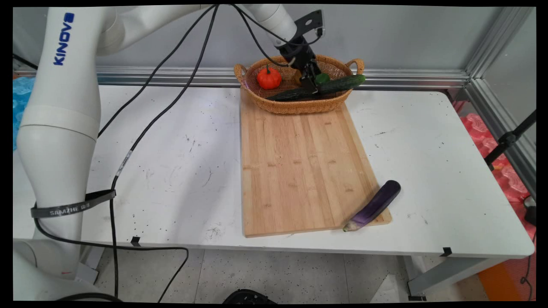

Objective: Pick up the cucumber from the vegetable basket, then place the picked object on the cutting board

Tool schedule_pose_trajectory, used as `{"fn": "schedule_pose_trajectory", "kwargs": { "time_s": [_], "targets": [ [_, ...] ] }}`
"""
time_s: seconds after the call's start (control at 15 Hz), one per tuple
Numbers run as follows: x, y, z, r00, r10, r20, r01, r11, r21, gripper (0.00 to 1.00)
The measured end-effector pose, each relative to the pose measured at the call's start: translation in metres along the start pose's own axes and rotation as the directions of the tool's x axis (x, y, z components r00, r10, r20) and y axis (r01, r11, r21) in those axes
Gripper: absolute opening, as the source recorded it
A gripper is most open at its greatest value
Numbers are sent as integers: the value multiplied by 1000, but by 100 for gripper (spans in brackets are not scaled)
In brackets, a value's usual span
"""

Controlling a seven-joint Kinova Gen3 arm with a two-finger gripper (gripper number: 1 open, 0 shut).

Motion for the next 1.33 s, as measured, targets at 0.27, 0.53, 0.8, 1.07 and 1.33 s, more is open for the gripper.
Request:
{"fn": "schedule_pose_trajectory", "kwargs": {
  "time_s": [0.27,0.53,0.8,1.07,1.33],
  "targets": [
    [-5,-1,9,1000,-6,3,6,1000,-2,0],
    [-10,-1,15,1000,-3,11,3,1000,-7,0],
    [-10,0,14,1000,9,20,-9,1000,-7,0],
    [2,0,1,1000,14,6,-14,1000,10,0],
    [25,4,-22,1000,2,-19,-2,999,33,0]
  ]
}}
